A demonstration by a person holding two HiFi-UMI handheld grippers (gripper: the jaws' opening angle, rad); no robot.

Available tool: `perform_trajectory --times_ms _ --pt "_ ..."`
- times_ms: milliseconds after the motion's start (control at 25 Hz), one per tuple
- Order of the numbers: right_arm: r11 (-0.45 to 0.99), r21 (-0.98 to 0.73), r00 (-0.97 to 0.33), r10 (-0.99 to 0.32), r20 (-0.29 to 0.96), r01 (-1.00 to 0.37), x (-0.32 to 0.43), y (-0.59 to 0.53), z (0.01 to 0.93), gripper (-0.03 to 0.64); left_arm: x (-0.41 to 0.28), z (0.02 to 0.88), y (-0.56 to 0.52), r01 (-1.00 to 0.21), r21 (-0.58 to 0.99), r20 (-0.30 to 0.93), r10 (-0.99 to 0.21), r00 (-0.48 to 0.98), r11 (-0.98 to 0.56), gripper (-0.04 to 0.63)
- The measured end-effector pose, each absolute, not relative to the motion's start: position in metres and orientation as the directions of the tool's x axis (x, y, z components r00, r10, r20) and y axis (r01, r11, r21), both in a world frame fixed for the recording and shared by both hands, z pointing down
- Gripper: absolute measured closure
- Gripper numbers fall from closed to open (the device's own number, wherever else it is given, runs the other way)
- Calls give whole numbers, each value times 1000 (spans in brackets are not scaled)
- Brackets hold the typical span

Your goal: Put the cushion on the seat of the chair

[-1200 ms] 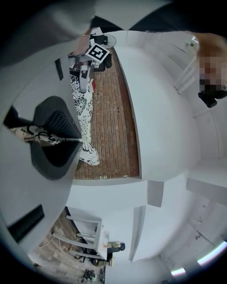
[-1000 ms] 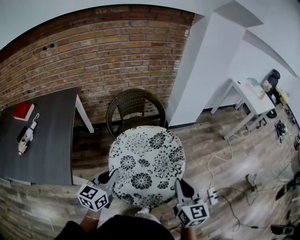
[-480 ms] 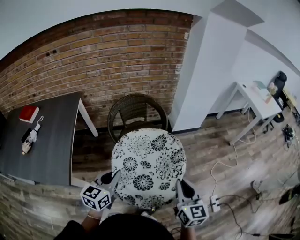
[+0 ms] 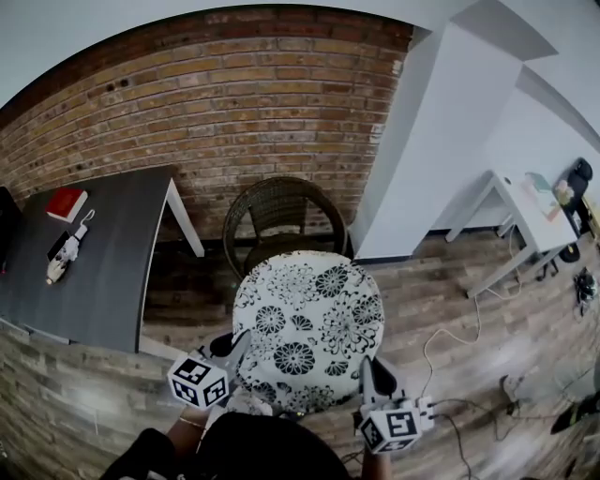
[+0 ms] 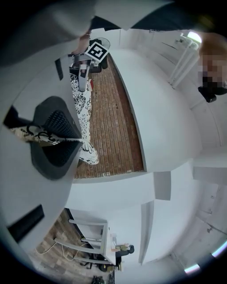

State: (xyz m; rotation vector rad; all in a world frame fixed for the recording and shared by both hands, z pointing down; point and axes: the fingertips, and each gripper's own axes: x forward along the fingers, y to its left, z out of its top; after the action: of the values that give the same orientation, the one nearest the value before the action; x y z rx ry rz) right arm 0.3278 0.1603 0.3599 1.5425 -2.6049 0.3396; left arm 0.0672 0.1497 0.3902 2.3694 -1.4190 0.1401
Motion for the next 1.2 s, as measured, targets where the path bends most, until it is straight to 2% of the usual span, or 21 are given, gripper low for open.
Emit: perform_trajectory --times_ms 560,1200 --pt "454 -159 -479 -850 220 -877 317 106 369 598 64 405 91 -857 280 279 -817 504 -433 581" --pt "426 -138 -447 -829 336 -894 296 3 395 598 45 432 -20 -841 330 320 -787 527 -429 581"
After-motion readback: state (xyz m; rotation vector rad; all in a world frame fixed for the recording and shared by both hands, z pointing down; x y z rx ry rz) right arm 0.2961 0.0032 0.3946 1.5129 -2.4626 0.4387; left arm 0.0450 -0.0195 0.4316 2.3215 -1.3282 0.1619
